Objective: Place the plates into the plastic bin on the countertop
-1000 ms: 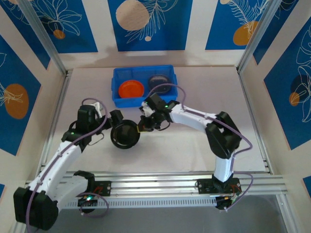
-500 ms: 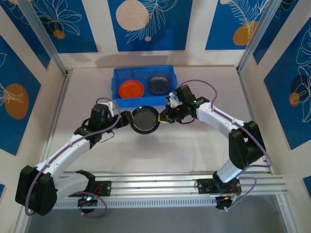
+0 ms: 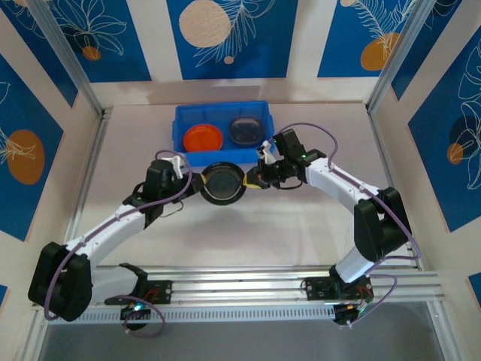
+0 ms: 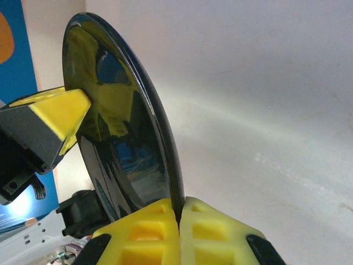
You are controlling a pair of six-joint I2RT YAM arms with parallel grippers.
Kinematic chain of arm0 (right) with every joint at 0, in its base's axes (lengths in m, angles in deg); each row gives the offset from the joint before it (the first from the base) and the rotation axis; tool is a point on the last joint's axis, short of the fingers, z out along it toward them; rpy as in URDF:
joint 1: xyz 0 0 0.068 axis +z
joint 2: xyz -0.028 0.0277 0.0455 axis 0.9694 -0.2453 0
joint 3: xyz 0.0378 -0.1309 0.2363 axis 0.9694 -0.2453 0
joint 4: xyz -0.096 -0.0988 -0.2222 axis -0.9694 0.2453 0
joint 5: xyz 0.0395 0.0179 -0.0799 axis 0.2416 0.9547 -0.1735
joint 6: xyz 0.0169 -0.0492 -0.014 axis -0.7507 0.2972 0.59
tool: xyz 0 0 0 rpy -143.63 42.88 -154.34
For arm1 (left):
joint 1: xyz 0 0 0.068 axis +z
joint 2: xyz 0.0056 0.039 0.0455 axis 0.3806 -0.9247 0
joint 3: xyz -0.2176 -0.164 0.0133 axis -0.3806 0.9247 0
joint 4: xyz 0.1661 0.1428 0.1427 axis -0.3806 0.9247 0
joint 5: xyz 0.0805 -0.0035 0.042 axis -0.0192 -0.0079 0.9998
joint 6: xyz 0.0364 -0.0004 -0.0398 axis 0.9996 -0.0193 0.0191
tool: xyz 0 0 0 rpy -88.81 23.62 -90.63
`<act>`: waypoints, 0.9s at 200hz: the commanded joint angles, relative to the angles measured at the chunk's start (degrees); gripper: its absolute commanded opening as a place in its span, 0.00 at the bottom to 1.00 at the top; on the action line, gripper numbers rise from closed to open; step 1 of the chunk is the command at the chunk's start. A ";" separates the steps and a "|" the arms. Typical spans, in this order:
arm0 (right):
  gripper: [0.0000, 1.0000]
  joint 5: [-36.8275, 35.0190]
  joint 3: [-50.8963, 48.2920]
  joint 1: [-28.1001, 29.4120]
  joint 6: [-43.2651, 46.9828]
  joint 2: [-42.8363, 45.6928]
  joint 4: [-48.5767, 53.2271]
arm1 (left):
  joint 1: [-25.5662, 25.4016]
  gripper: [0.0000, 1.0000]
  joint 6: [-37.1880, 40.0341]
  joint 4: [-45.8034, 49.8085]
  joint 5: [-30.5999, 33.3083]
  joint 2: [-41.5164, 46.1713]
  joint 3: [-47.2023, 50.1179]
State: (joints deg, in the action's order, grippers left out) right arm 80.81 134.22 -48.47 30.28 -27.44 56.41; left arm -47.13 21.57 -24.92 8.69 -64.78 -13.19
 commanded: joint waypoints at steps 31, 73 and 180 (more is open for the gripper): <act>0.20 5.54 2.37 1.23 -1.68 -3.51 -6.81 | -0.65 0.00 -5.19 -10.77 -5.64 -0.76 2.09; 0.00 -0.23 6.53 0.69 -1.42 -4.23 -4.14 | -0.46 0.21 -1.84 -2.25 -1.93 0.44 -0.21; 0.00 -8.58 54.72 -0.10 -0.37 -33.12 10.19 | -0.44 1.00 9.20 19.23 13.38 14.33 -2.29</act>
State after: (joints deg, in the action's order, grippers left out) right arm 72.42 179.36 -48.23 30.57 -54.24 62.08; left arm -47.26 27.48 -11.87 19.26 -51.73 -12.97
